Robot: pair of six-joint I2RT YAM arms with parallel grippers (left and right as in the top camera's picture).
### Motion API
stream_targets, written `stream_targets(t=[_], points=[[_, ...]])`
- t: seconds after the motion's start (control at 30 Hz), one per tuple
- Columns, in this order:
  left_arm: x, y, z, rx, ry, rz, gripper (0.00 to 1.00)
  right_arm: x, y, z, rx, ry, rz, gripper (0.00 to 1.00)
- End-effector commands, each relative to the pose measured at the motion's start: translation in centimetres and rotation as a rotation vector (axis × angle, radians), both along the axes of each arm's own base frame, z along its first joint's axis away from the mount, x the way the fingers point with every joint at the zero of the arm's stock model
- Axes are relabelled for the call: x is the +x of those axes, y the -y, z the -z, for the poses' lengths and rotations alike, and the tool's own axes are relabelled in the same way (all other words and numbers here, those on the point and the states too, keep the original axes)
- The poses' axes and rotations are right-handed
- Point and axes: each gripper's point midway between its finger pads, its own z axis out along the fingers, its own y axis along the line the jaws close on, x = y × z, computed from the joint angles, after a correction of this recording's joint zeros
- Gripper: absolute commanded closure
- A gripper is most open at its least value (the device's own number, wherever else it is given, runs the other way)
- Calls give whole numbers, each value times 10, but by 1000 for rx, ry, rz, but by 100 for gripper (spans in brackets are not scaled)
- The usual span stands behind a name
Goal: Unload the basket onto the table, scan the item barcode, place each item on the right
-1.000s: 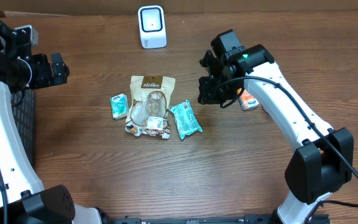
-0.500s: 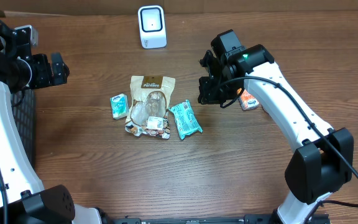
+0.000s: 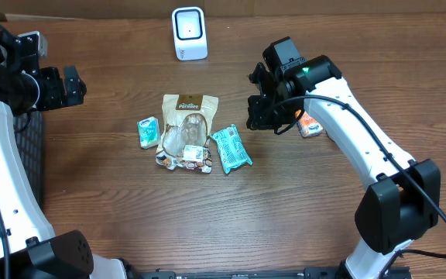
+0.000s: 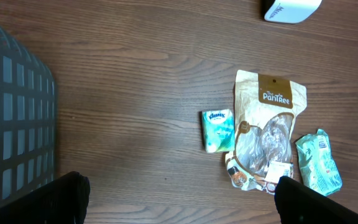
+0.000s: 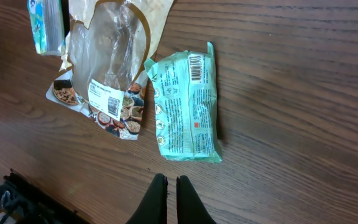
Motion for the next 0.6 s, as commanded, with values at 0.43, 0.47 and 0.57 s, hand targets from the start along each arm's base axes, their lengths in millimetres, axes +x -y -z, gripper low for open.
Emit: stream_targets(t=[0.43,0.47,0.57], points=[[2,3,-2,6,8,22,0,17,0,-29,20,112,20,51],[2,3,-2,6,8,22,1,20,2,-31,2,125,37,46],[2,3,-2,6,8,22,0,26,7,-36,-26,153,50,35]])
